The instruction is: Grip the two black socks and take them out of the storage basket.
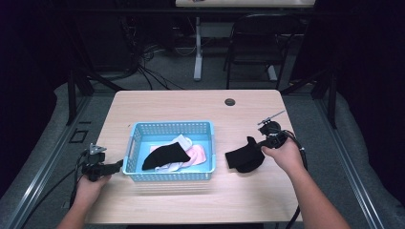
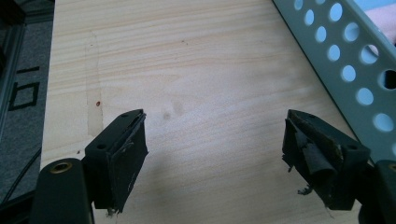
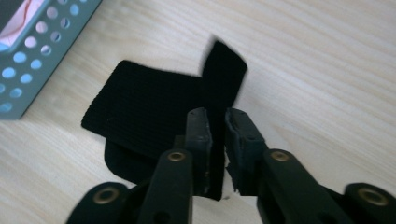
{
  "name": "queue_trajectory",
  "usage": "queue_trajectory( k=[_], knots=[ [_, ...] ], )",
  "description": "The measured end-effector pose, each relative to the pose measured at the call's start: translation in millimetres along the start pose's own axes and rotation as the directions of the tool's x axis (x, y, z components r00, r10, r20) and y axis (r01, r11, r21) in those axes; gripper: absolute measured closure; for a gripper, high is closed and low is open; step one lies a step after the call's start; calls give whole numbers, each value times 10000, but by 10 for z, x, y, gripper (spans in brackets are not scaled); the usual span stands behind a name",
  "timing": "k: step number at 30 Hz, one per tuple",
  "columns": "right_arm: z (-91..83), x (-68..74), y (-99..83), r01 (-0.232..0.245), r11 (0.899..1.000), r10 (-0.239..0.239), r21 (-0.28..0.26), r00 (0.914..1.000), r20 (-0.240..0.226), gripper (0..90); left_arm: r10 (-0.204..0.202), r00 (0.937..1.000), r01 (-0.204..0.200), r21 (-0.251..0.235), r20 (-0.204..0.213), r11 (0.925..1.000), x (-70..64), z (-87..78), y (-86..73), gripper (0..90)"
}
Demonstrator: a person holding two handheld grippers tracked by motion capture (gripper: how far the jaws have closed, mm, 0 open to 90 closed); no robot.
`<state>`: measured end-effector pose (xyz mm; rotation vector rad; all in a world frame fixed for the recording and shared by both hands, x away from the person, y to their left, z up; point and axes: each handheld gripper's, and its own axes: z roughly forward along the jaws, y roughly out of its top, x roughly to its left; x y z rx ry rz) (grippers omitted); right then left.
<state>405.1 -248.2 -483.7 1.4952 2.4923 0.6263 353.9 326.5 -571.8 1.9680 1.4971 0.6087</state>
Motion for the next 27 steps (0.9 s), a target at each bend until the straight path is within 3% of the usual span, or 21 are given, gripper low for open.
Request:
queue_trajectory(
  k=[2, 5, 9, 10, 15, 18, 23, 24, 25, 26, 27],
  knots=[
    [-7, -22, 10, -146, 9997, 145, -174, 9999, -71, 681, -1, 10000, 1, 1, 3, 10000, 0, 1, 0, 218],
    [0, -14, 12, -69, 9998, 72, -198, 9998, 164, 639, 3, 10000, -3, -3, 7, 10000, -1, -1, 0, 218],
    [16, 19, 33, -77, 9997, 80, -239, 9999, 114, 526, 8, 10000, -8, -2, 15, 10000, -1, -2, 0, 218],
    [23, 28, 45, -43, 9995, 46, -306, 9999, 122, 464, 16, 10000, -16, -8, 14, 10000, 0, -2, 0, 217],
    [26, 69, 73, -24, 9990, 26, -448, 10000, 25, 400, -4, 10000, 4, -15, 13, 10000, 1, -4, 0, 217],
    [-9, 125, 122, 282, 9986, -284, -457, 9996, -33, 348, -6, 10000, 6, -10, 13, 10000, 0, -2, 1, 217],
    [-102, 312, 266, 566, 9948, -576, -845, 9983, -96, 313, -13, 10000, 13, -19, 13, 10000, 0, -2, 1, 218],
    [-122, 405, 324, 860, 9923, -863, -889, 9963, 7, 311, -14, 10000, 14, -32, 13, 10000, 1, -4, 2, 218],
    [-122, 405, 324, 860, 9923, -863, -889, 9963, 7, 311, -14, 10000, 14, -32, 13, 10000, 1, -4, 2, 218],
    [-132, 516, 395, 1219, 9879, -1232, -956, 9924, -74, 306, -7, 10000, 7, -32, 18, 10000, 1, -4, 2, 218],
    [-132, 516, 395, 1219, 9879, -1232, -956, 9924, -74, 306, -7, 10000, 7, -32, 18, 10000, 1, -4, 2, 218]
  ],
)
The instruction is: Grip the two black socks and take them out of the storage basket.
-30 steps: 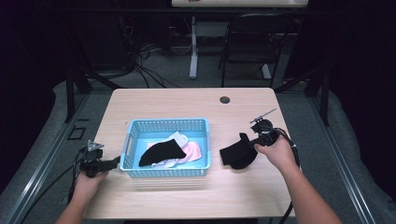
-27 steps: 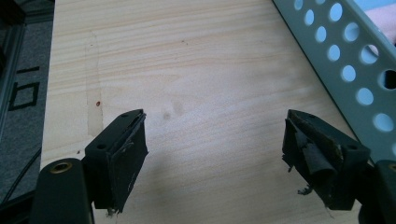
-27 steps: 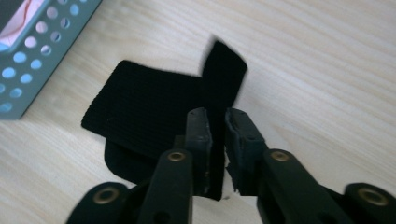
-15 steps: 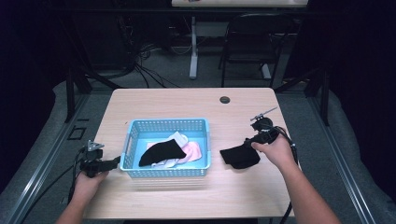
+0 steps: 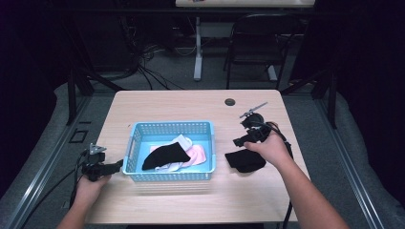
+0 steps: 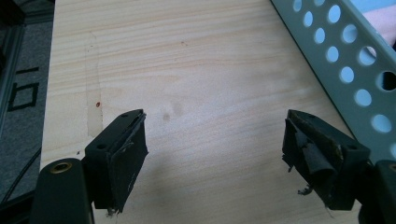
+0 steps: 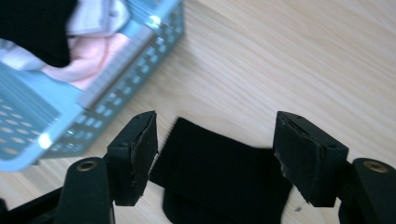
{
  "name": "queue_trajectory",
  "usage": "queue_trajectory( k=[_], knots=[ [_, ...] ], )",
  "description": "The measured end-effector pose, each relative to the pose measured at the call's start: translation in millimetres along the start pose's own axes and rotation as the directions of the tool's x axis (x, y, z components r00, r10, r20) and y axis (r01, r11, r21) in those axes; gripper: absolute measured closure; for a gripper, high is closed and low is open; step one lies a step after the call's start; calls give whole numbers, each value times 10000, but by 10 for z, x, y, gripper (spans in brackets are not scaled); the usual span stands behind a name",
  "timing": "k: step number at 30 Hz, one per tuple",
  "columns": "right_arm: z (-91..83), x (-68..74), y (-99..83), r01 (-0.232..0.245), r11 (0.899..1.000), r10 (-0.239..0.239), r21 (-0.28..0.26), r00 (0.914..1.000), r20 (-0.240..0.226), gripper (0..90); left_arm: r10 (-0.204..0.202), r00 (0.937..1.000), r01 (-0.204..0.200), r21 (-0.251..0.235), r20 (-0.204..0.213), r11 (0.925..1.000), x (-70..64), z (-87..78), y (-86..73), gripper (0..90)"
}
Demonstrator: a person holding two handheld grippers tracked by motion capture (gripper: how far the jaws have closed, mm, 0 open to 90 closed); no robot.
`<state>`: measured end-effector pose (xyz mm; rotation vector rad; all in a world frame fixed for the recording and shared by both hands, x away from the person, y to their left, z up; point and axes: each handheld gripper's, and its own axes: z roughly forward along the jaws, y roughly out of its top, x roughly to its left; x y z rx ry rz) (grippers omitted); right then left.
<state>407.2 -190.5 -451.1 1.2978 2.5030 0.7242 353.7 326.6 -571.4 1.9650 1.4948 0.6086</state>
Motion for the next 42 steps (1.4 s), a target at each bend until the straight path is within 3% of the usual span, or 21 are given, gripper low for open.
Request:
queue_trajectory(
  k=[3, 7, 9, 12, 17, 22, 23, 26, 30, 34, 35, 38, 42],
  knots=[
    [19, 160, 127, 491, 9988, -491, -33, 9987, -127, 313, -7, 10000, 7, -41, -6, 10000, 2, -1, 0, 217],
    [76, 359, 281, 967, 9953, -967, -33, 9939, -532, 420, -26, 10000, 27, -44, 29, 10000, 3, -6, 2, 218],
    [165, 502, 380, 953, 9953, -962, -147, 9907, -962, 470, -7, 10000, 7, -62, 34, 10000, 3, -6, 3, 218],
    [259, 604, 464, 934, 9956, -925, 20, 9888, -1168, 494, 12, 10000, -12, -66, 42, 10000, 3, -7, 6, 217],
    [448, 784, 602, 1003, 9944, -948, 335, 9860, -1373, 544, 10, 10000, -10, -85, 63, 10000, 7, -10, 7, 217],
    [630, 948, 711, 1331, 9902, -1261, 427, 9822, -1389, 546, 3, 10000, -2, -128, 73, 9999, 6, -12, 9, 217],
    [694, 1011, 755, 1613, 9860, -1554, 426, 9807, -1186, 542, 7, 10000, -6, -137, 76, 9999, 4, -14, 10, 217],
    [758, 1076, 791, 1462, 9886, -1415, 346, 9834, -1134, 542, 36, 10000, -35, -129, 83, 9999, 2, -15, 11, 217],
    [878, 1190, 847, 1804, 9820, -1705, 565, 9743, -1471, 527, 31, 10000, -30, -134, 88, 9999, 3, -14, 13, 217],
    [986, 1292, 890, 1955, 9786, -1836, 646, 9705, -1562, 528, 39, 9999, -38, -129, 109, 9999, 0, -16, 15, 218],
    [1038, 1339, 907, 1738, 9823, -1610, 693, 9739, -1601, 588, 38, 9999, -37, -133, 108, 9999, -1, -17, 15, 217],
    [1091, 1365, 921, 1590, 9838, -1423, 823, 9733, -1799, 614, 42, 9999, -41, -120, 119, 9999, -1, -17, 15, 217],
    [1220, 1393, 944, 1625, 9795, -1415, 1192, 9756, -1678, 625, 34, 9999, -32, -147, 122, 9999, 1, -17, 15, 217]
  ],
)
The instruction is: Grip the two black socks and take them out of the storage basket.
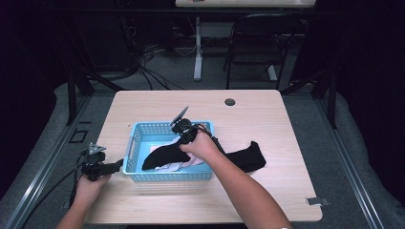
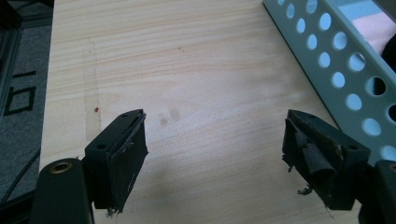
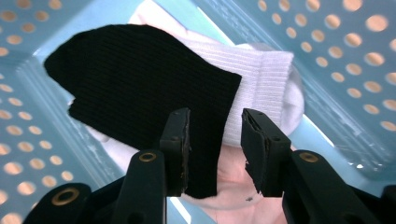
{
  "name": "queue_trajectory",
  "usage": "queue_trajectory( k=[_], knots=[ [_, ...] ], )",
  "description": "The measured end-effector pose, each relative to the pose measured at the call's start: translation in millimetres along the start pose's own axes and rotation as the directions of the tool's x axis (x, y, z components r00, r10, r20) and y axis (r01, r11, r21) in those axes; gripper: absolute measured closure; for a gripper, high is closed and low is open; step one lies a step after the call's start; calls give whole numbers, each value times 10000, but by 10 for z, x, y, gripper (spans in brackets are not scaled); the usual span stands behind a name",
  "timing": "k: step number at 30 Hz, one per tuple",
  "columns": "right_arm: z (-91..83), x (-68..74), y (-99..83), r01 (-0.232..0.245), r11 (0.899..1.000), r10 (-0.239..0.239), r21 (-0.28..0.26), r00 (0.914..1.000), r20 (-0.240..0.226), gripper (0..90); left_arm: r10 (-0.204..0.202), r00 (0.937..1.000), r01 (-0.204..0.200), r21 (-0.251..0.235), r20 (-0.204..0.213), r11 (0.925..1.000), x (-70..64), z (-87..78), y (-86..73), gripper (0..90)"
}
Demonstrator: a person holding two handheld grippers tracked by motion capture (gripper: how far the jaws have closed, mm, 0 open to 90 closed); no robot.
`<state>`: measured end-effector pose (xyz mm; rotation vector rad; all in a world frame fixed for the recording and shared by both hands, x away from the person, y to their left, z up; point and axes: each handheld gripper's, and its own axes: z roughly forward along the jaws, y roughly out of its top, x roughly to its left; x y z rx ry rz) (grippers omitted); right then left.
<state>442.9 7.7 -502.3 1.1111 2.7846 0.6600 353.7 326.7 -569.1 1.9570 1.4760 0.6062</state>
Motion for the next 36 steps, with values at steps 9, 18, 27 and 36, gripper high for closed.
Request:
queue_trajectory(
  k=[9, 18, 27, 36],
  knots=[
    [186, -46, 28, -393, 9961, 389, 794, 9992, 59, 618, 16, 10000, -16, -12, 19, 10000, -2, -1, 2, 217],
    [244, -53, 30, -684, 9930, 723, 959, 9967, -382, 717, 7, 10000, -7, -30, 16, 10000, 0, -1, 3, 217],
    [134, 4, 29, -83, 9980, 105, 624, 9993, -345, 863, -2, 10000, 2, -25, 9, 10000, -1, -1, 3, 217],
    [-222, 193, 71, 637, 9972, -656, -386, 9967, -483, 869, 6, 10000, -6, 10, 14, 10000, -2, 1, 2, 217]
  ],
)
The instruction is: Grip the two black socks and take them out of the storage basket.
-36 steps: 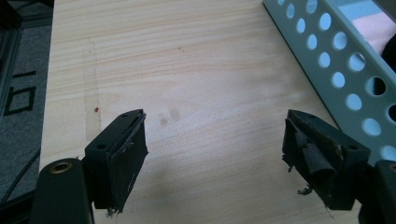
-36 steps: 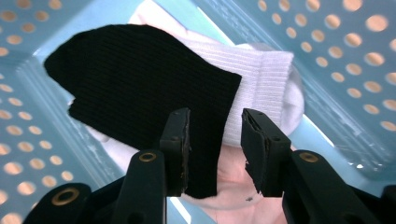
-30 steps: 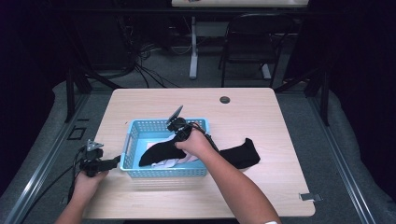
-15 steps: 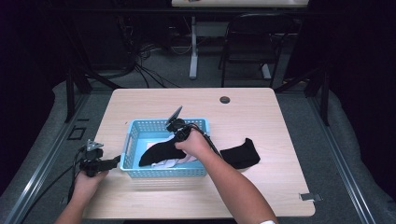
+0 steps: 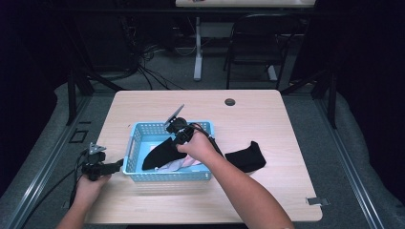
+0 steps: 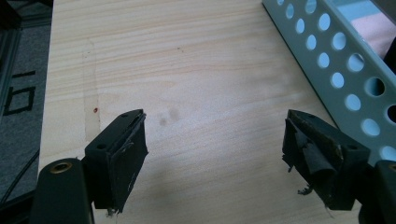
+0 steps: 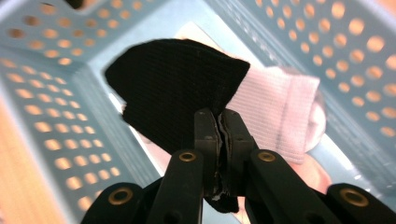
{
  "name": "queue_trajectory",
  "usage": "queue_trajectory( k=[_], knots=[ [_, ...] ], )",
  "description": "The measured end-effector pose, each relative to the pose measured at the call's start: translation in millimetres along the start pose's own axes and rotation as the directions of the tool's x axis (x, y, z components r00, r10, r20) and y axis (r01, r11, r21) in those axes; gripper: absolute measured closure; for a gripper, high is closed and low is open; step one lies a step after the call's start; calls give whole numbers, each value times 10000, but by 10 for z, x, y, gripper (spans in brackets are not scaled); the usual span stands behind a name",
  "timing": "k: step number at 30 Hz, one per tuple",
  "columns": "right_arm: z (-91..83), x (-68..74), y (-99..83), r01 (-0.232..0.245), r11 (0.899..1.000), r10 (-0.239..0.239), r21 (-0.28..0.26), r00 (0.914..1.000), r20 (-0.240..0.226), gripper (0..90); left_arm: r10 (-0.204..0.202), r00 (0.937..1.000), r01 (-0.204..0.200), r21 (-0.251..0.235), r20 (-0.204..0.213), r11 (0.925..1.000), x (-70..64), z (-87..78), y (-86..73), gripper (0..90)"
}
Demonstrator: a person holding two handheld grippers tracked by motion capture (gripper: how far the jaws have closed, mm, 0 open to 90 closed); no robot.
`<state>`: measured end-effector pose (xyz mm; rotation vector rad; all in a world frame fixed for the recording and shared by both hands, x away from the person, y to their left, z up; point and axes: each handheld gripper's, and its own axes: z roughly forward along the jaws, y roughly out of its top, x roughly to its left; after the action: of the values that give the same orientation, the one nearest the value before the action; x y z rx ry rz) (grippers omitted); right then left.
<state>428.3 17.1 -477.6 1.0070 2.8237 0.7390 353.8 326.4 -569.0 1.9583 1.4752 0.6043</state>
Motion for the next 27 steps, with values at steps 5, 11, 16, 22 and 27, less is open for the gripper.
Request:
queue_trajectory(
  k=[5, 11, 16, 22, 27],
  knots=[
    [-267, 129, 82, 577, 9980, -578, -271, 9983, -22, 870, -8, 10000, 8, 33, -3, 10000, -1, 3, -1, 217],
    [-591, 203, 175, 1014, 9941, -1008, -388, 9948, 171, 871, -19, 10000, 19, 28, -6, 10000, 0, 2, -1, 217],
    [-869, 187, 201, 1172, 9923, -1158, -390, 9926, 371, 872, -35, 10000, 35, 27, -9, 10000, 1, 3, -1, 217],
    [-1208, 173, 180, 1316, 9901, -1291, -496, 9903, 506, 871, -29, 10000, 29, 13, -13, 10000, 3, 1, -1, 217],
    [-1484, 131, 95, 1303, 9903, -1264, -474, 9889, 781, 871, -29, 10000, 29, 30, -29, 10000, 2, 6, -2, 217]
  ],
)
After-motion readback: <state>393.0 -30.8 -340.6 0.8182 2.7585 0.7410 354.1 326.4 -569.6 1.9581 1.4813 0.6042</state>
